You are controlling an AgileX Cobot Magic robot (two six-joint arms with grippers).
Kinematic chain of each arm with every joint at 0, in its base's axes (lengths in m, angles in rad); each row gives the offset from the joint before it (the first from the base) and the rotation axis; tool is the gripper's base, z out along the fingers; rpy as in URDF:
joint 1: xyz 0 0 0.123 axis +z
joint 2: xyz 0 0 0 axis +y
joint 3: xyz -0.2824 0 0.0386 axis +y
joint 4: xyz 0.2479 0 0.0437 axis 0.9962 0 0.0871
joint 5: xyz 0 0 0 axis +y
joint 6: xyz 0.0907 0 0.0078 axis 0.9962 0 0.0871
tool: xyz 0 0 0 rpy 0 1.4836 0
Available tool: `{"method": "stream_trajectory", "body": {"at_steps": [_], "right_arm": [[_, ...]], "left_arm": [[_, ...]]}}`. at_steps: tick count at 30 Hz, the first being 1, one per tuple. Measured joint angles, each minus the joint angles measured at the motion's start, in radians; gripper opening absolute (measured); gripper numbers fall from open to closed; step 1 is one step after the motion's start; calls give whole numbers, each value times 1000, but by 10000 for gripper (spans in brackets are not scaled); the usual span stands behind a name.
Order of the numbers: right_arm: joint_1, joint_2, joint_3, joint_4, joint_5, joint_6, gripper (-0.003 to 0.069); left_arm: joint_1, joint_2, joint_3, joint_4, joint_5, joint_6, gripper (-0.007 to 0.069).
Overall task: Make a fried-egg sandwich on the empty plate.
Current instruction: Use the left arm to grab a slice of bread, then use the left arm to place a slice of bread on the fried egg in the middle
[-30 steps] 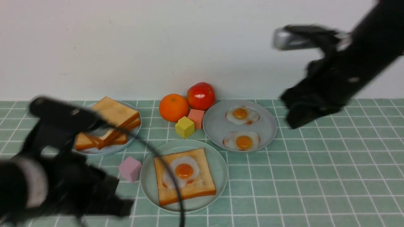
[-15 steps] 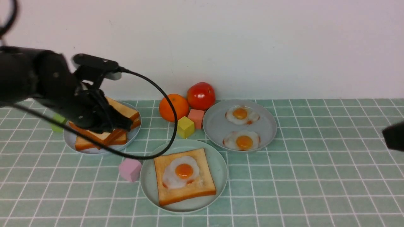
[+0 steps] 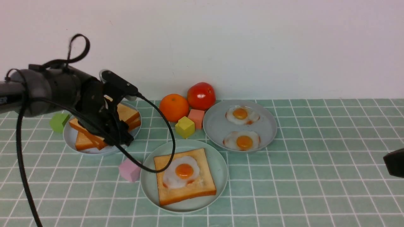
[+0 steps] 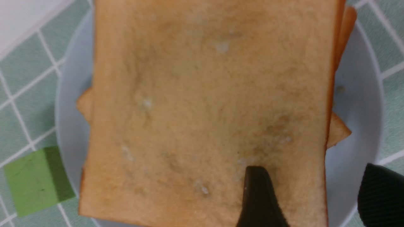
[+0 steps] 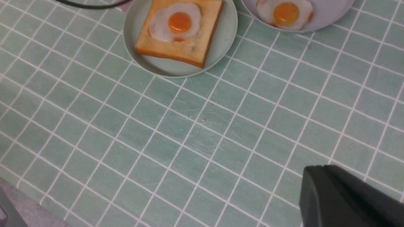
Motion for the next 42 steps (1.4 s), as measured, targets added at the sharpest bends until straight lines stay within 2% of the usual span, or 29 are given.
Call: {"method": "stream_trajectory", "body": {"at_steps": [3, 8, 11, 15, 21, 25, 26, 28, 29, 32, 35, 42], "right_arm": [[0, 0, 0, 15, -3, 0, 1], [0, 0, 0, 19, -11, 0, 2], [0, 0, 0, 19, -11, 0, 2], [0, 0, 0, 22, -12, 0, 4], [0, 0, 0, 22, -7, -1, 9], [0, -4, 0, 19, 1, -2, 11], [0, -15, 0, 18, 4, -2, 11], [0, -24, 0, 16, 4, -7, 13], [0, -41, 0, 14, 6, -18, 13], [0, -66, 0, 14, 7, -24, 13], [0, -82, 0, 14, 7, -25, 13], [0, -86, 0, 21, 8, -26, 14]], "left_arm": [[0, 8, -4, 11, 2, -14, 356], [2, 8, -12, 20, 18, -44, 137], [1, 8, -24, 20, 36, -46, 68], [1, 1, -46, 8, 74, -48, 62], [-19, -140, -50, -43, 137, -47, 62], [-139, -280, 17, -53, 137, 22, 59], [-217, -334, 83, -63, 119, 61, 59], [-276, -357, 123, -67, 104, 86, 59], [-346, -369, 187, -68, 89, 121, 59], [-432, -360, 263, -59, 85, 164, 59], [-467, -341, 316, -33, 62, 198, 57], [-472, -315, 331, 21, -42, 217, 55]]}}
